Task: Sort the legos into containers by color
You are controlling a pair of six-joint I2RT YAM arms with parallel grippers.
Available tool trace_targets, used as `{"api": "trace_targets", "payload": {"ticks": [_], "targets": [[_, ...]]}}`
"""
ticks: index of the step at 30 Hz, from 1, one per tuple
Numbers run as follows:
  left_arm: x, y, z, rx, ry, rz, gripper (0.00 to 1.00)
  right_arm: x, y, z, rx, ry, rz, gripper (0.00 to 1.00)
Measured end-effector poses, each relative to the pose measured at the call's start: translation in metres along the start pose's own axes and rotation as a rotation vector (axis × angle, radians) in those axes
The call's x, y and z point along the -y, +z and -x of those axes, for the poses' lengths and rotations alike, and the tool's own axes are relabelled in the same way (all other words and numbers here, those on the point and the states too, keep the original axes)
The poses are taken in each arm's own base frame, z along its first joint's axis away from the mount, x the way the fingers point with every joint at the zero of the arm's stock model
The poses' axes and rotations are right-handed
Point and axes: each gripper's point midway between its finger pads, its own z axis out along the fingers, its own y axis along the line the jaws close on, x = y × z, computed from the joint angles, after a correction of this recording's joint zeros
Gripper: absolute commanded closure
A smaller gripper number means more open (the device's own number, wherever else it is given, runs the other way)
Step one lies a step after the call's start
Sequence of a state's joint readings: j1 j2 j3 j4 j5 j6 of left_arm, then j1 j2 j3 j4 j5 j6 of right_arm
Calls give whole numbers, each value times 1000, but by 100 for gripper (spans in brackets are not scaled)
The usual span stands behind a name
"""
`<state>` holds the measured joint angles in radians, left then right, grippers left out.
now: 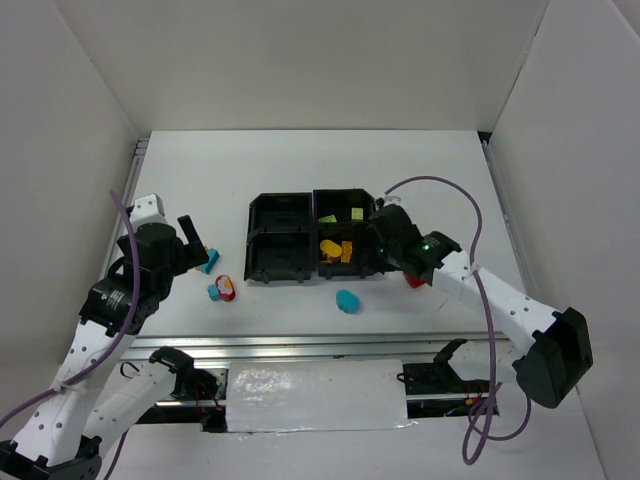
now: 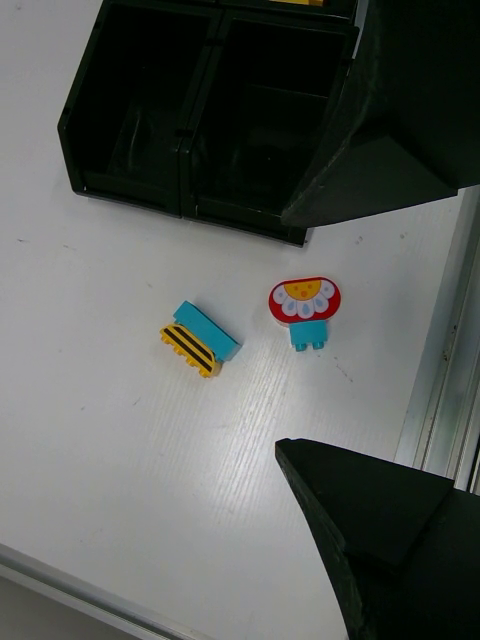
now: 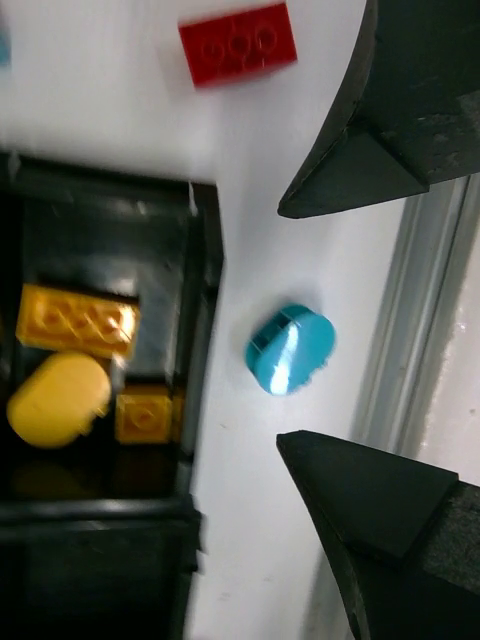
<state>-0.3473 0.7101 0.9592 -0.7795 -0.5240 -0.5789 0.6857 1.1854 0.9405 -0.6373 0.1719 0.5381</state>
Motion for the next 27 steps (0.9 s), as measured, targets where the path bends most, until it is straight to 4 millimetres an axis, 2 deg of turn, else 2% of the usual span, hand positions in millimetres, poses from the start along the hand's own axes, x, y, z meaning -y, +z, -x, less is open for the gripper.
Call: {"api": "trace_targets", "payload": {"ticks": [6,10,12,16,20,23,27], "targets": [[0,0,0,2,-1,0,1,56,10,38,39,169,-126,5],[0,-1,1,4,-3,-2,1,82,19,68,60,237,-199,4],[0,-1,1,5,-4,-3,1,96,25,73,57,267,-233,4],[0,-2,1,3,-4,-8,0,126,39,58,1,340,-283,4],[1,-2,1,4,-4,-10,0,149,50,16,-85,394,-325,4],[1,-2,1,3,-4,-13,1,153,51,-5,-124,407,-340,4],[1,-2,1,3,-5,-14,0,156,51,-10,-112,438,-356,3]]}}
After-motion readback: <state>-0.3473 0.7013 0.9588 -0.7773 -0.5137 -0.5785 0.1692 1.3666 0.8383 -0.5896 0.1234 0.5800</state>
